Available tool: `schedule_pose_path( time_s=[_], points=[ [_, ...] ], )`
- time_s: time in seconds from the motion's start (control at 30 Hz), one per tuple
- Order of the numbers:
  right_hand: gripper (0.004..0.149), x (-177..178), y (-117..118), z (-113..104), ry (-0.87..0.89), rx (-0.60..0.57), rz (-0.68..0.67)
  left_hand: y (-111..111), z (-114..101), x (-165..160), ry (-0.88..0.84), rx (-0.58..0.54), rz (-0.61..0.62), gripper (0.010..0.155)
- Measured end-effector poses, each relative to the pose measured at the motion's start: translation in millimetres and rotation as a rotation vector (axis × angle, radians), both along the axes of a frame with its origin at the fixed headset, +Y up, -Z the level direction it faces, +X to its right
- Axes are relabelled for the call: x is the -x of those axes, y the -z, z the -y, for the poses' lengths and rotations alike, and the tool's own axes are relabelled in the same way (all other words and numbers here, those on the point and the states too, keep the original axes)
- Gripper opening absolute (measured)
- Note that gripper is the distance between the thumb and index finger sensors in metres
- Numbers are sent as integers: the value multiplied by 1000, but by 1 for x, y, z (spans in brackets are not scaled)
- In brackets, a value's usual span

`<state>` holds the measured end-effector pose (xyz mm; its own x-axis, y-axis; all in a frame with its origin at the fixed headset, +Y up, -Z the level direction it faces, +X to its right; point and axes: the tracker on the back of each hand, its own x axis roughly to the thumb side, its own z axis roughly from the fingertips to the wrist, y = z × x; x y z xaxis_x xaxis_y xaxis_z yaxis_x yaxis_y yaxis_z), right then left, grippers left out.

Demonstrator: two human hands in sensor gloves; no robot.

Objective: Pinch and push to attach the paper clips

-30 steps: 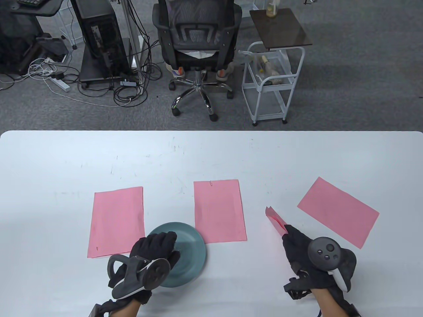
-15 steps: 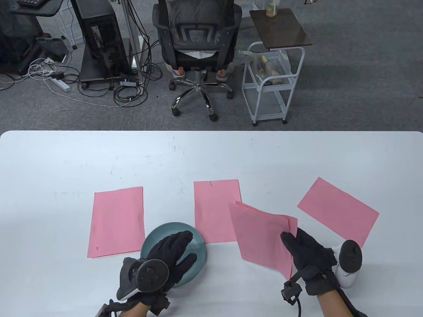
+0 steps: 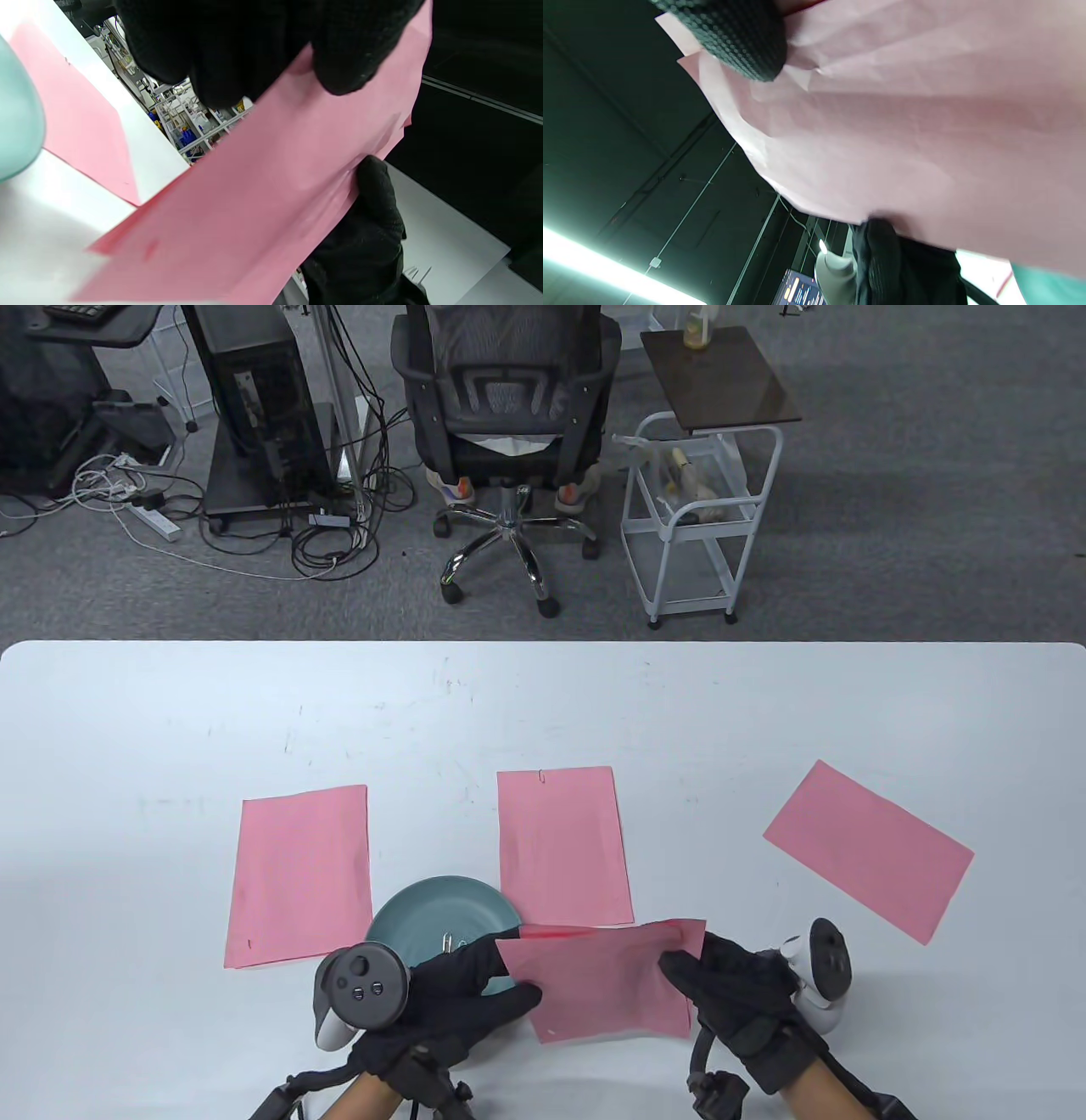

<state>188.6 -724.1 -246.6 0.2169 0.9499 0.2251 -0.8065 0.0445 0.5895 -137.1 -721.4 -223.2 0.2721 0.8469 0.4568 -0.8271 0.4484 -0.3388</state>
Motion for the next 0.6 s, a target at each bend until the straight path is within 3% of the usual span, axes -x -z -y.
schedule_pose_path(
  time_s=[0.07,0.2,0.6],
  points=[
    [41,-1,2,2,-27,-7,-4,-1,-1,1,21,-31,-32,40],
    [40,-8,8,4,-142,-47,4,-2,-2,3,90,-56,-49,40],
    [47,-6,10,8,-288,-68,-49,-1,5,-3,144,-23,-38,50]
  ],
)
